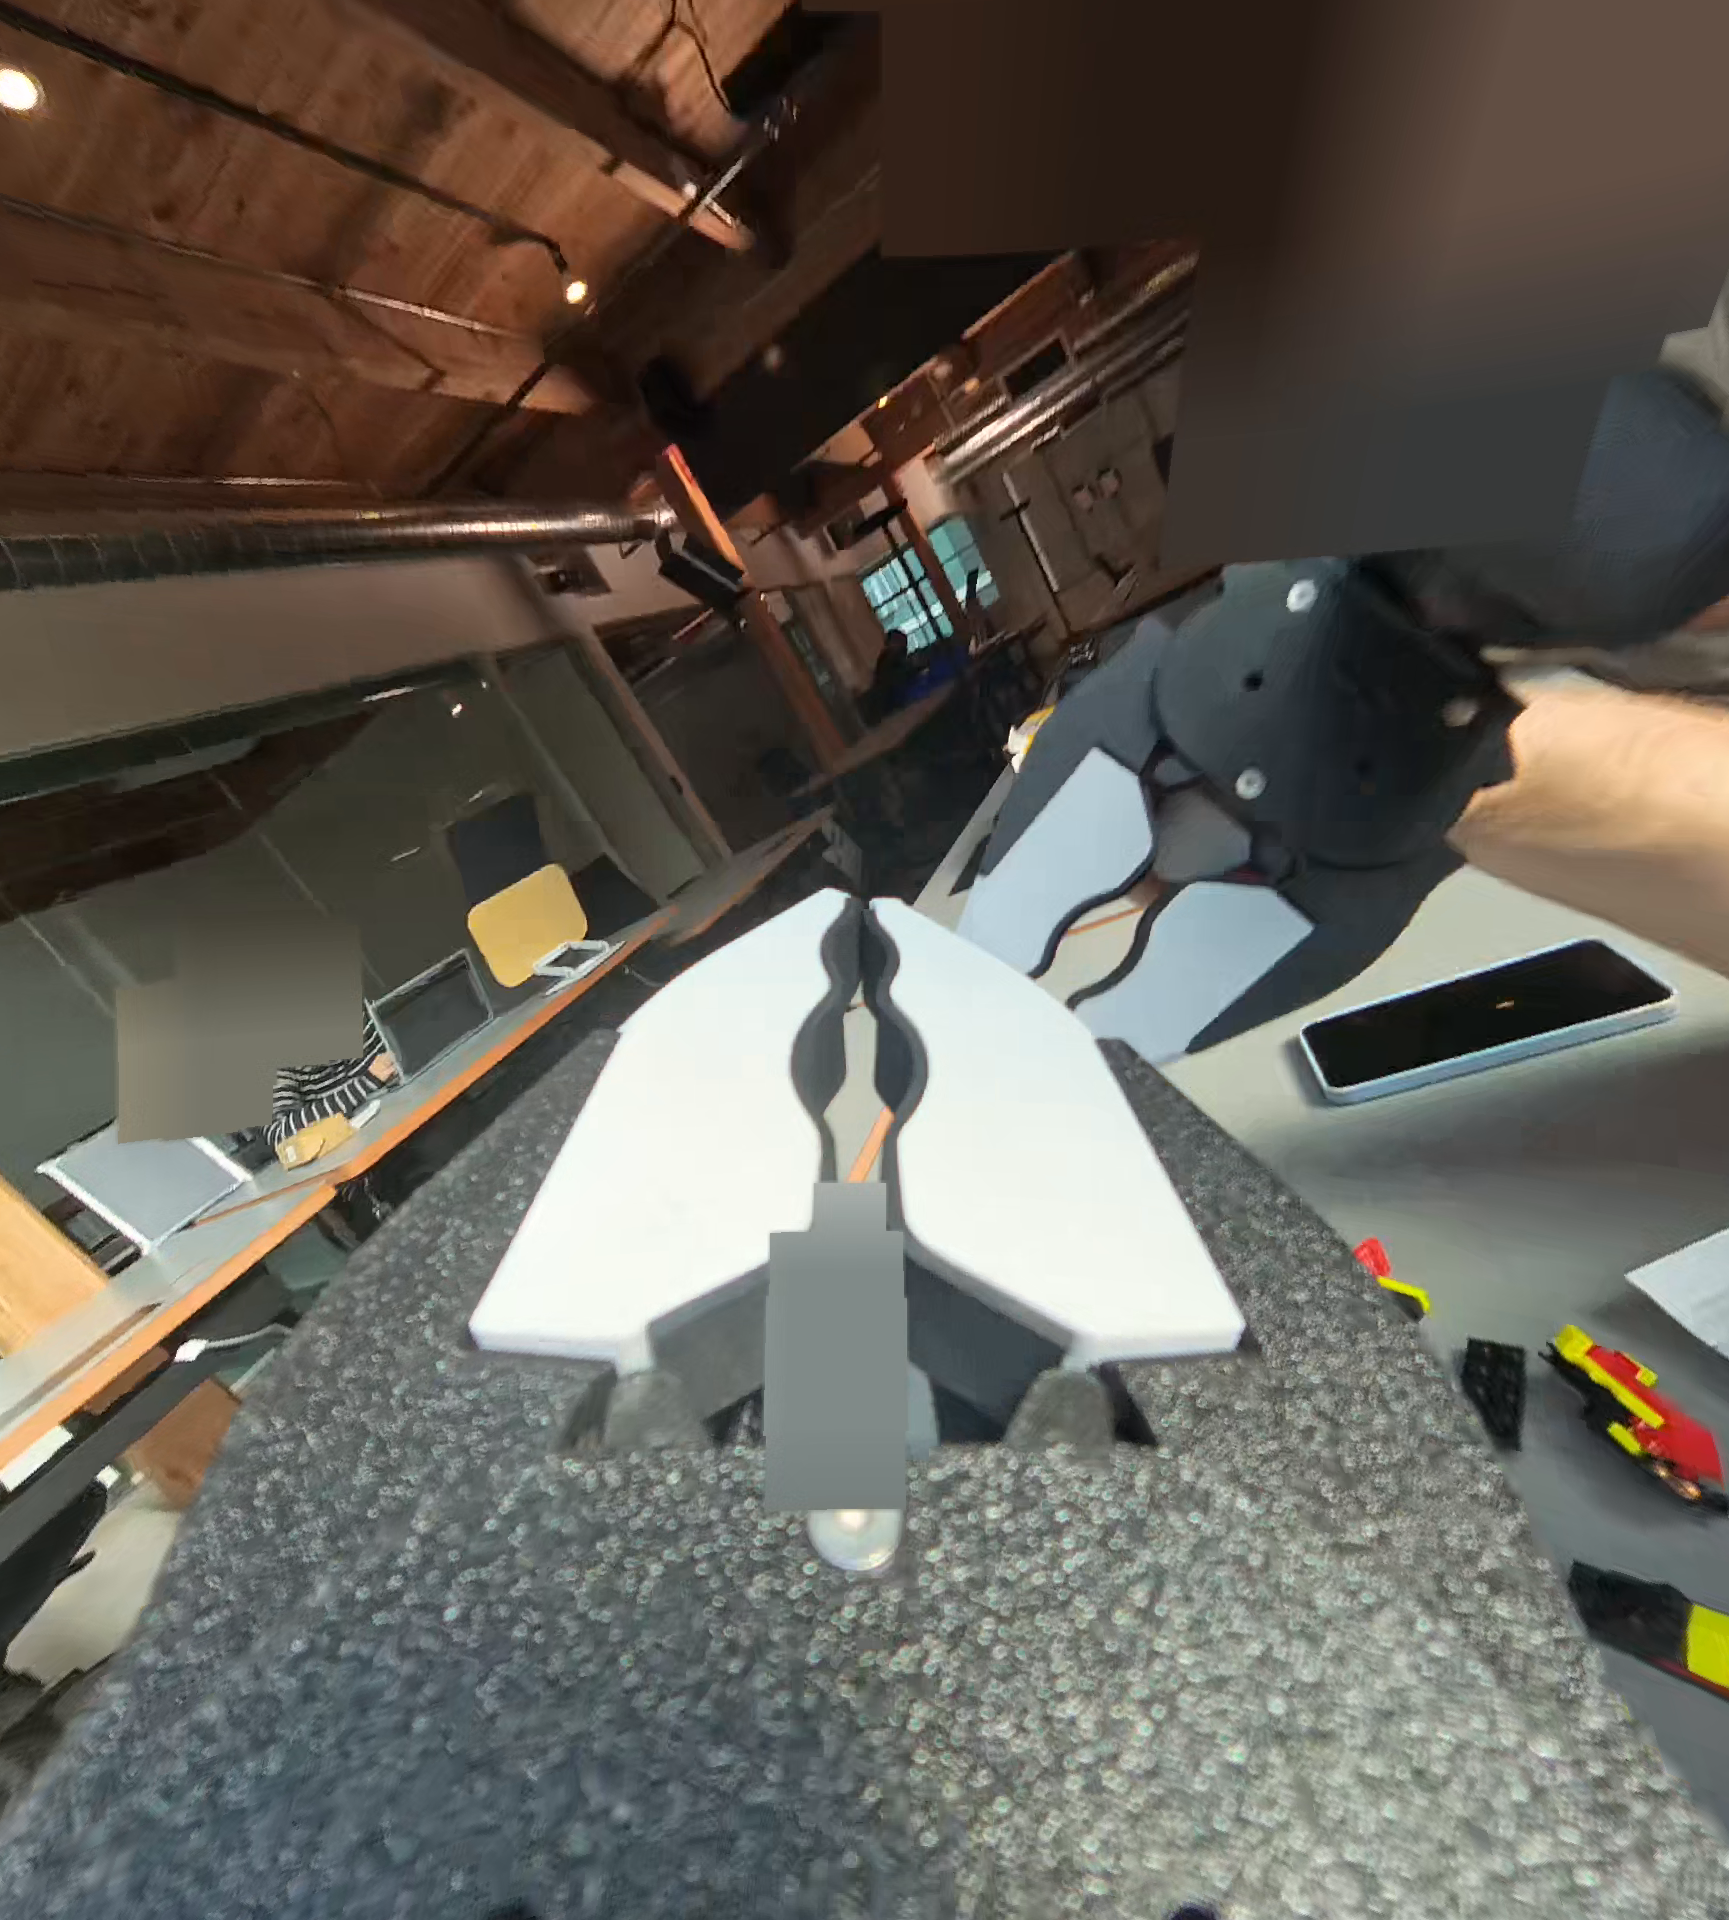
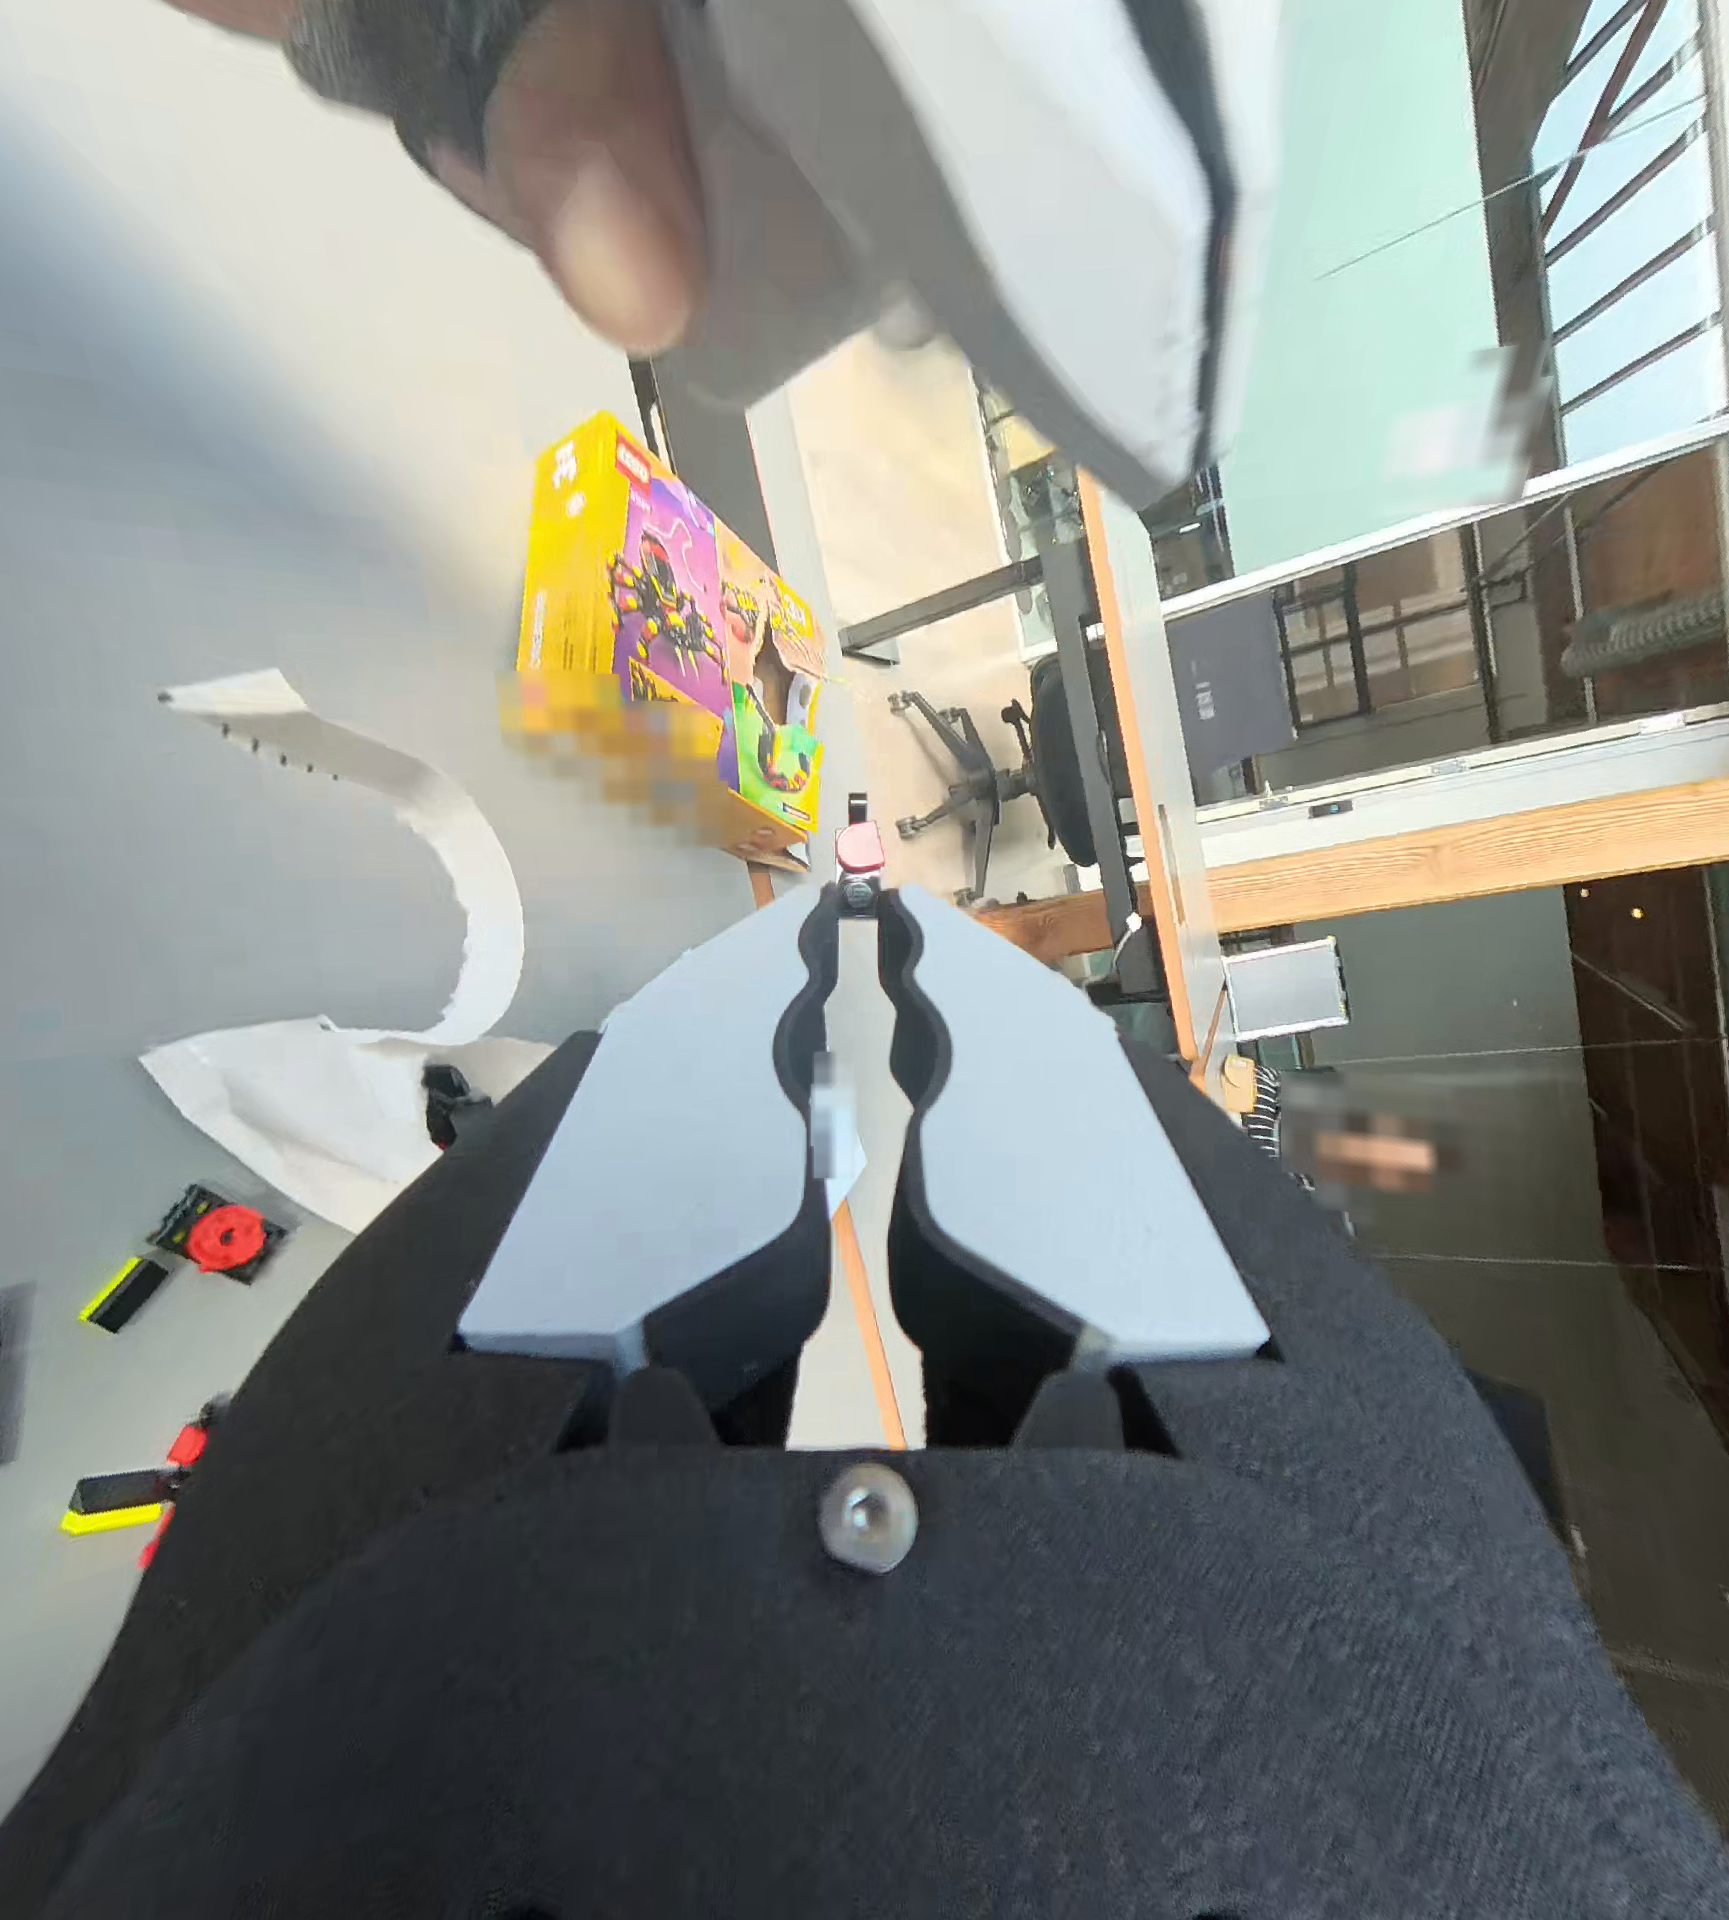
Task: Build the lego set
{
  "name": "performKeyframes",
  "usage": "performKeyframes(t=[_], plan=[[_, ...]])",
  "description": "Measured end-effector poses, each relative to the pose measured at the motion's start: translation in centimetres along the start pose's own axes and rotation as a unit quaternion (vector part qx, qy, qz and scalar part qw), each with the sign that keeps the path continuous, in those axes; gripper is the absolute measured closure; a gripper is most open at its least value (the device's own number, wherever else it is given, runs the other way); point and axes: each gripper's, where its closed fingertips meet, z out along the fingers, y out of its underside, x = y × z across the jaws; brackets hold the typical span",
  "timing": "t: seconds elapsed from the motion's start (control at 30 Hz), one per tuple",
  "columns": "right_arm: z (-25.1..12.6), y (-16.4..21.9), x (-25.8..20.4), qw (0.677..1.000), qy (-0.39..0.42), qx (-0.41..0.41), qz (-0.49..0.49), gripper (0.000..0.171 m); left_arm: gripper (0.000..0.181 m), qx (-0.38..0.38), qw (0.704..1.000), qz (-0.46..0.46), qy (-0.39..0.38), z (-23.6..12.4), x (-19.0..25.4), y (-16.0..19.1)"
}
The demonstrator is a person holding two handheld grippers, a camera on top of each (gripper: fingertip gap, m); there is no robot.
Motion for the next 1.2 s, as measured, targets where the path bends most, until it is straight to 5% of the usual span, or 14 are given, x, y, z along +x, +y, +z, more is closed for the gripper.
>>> performKeyframes(t=[0.07,0.17,0.3,0.43,0.53,0.87,1.03,1.2], plan=[[-0.4,-1.1,0.9,0.999,0.007,0.027,0.025,0.164,0.181,0.007,0.999,-0.052,-0.005,-0.3,-0.7,0.6],[-1.0,-2.8,1.3,0.987,-0.02,0.115,0.107,0.164,0.181,-0.033,0.999,-0.011,0.001,-0.7,-1.3,0.7],[-3.0,-5.4,1.9,0.924,-0.124,0.244,0.266,0.164,0.168,-0.064,0.996,0.047,0.033,-1.2,-0.4,0.8],[-3.6,-6.0,2.2,0.882,-0.176,0.27,0.343,0.164,0.179,-0.051,0.992,0.11,0.026,-1.5,0.2,-0.5],[-3.5,-6.0,2.4,0.889,-0.159,0.26,0.343,0.164,0.181,-0.07,0.987,0.146,0.017,-1.5,0.3,-0.6],[-2.9,-6.1,4.6,0.932,0.011,0.205,0.299,0.164,0.181,-0.11,0.968,0.213,-0.076,-1.1,-0.7,-0.9],[-3.3,-7.3,5.7,0.949,0.214,0.182,0.145,0.164,0.181,0.013,0.993,-0.07,-0.097,-0.8,-1.1,-2.8],[-4.5,-7.9,6.5,0.928,0.284,0.205,0.124,0.164,0.181,0.061,0.985,-0.11,-0.117,-0.8,-0.8,-4.6]])
